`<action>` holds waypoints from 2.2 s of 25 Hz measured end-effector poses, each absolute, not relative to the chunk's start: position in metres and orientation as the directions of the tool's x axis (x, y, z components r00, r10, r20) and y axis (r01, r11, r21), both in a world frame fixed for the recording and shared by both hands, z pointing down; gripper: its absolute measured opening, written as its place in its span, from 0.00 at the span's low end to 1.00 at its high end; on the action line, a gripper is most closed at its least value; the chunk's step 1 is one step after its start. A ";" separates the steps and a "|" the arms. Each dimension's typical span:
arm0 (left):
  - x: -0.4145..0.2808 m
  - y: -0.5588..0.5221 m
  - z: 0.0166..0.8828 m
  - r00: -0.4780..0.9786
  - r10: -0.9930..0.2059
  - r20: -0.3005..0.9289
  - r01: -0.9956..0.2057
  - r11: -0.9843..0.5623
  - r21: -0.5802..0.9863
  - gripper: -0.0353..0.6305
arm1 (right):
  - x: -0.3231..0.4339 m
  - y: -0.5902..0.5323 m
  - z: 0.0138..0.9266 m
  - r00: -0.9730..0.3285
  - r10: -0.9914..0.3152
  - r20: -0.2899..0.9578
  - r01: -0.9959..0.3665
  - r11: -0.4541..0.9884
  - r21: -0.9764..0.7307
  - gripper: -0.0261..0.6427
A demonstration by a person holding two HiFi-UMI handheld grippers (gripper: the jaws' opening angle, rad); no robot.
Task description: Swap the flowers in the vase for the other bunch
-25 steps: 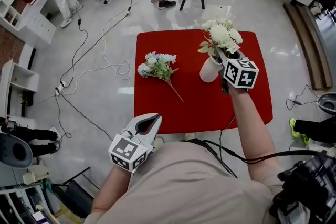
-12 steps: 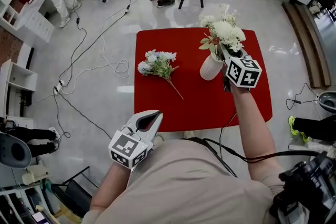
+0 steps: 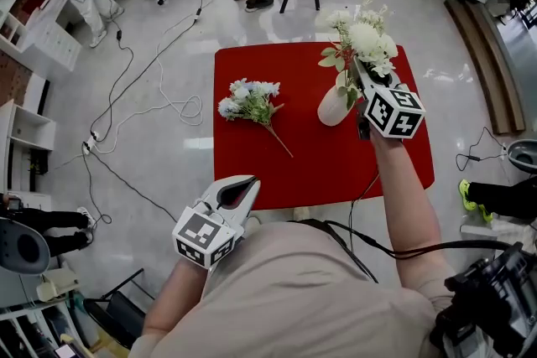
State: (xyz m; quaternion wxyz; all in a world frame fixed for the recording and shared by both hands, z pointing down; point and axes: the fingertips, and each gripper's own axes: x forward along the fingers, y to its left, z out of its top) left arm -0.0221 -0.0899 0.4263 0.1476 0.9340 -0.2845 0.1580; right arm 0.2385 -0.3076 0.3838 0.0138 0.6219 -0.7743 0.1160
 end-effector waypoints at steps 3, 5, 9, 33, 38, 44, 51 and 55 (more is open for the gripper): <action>-0.024 -0.092 0.424 0.790 -0.480 0.380 -0.574 -0.798 0.185 0.06 | 0.238 -0.308 0.370 -0.229 -0.963 0.141 -0.965 0.207 -0.159 0.23; -0.026 -0.092 0.425 0.791 -0.479 0.380 -0.573 -0.798 0.187 0.06 | 0.237 -0.305 0.361 -0.232 -0.965 0.120 -0.964 0.212 -0.158 0.23; -0.029 -0.093 0.426 0.794 -0.473 0.382 -0.568 -0.802 0.187 0.06 | 0.239 -0.300 0.342 -0.223 -0.972 0.070 -0.965 0.210 -0.158 0.23; -0.036 -0.095 0.434 0.849 -0.380 0.367 -0.471 -0.859 0.199 0.06 | 0.265 -0.249 0.215 -0.114 -0.973 -0.201 -0.977 0.147 -0.158 0.20; -0.020 -0.089 0.430 0.867 -0.339 0.365 -0.430 -0.879 0.204 0.06 | 0.292 -0.223 0.206 -0.071 -0.978 -0.195 -0.983 0.102 -0.152 0.20; 0.004 -0.078 0.430 0.890 -0.275 0.364 -0.366 -0.906 0.210 0.06 | 0.333 -0.185 0.219 0.010 -0.989 -0.151 -0.988 0.014 -0.156 0.19; 0.025 -0.067 0.428 0.912 -0.200 0.357 -0.289 -0.933 0.216 0.06 | 0.368 -0.150 0.257 0.101 -0.993 -0.056 -0.981 -0.090 -0.173 0.19; 0.035 -0.062 0.429 0.917 -0.181 0.356 -0.270 -0.938 0.217 0.06 | 0.385 -0.140 0.290 0.126 -0.992 0.017 -0.975 -0.127 -0.185 0.19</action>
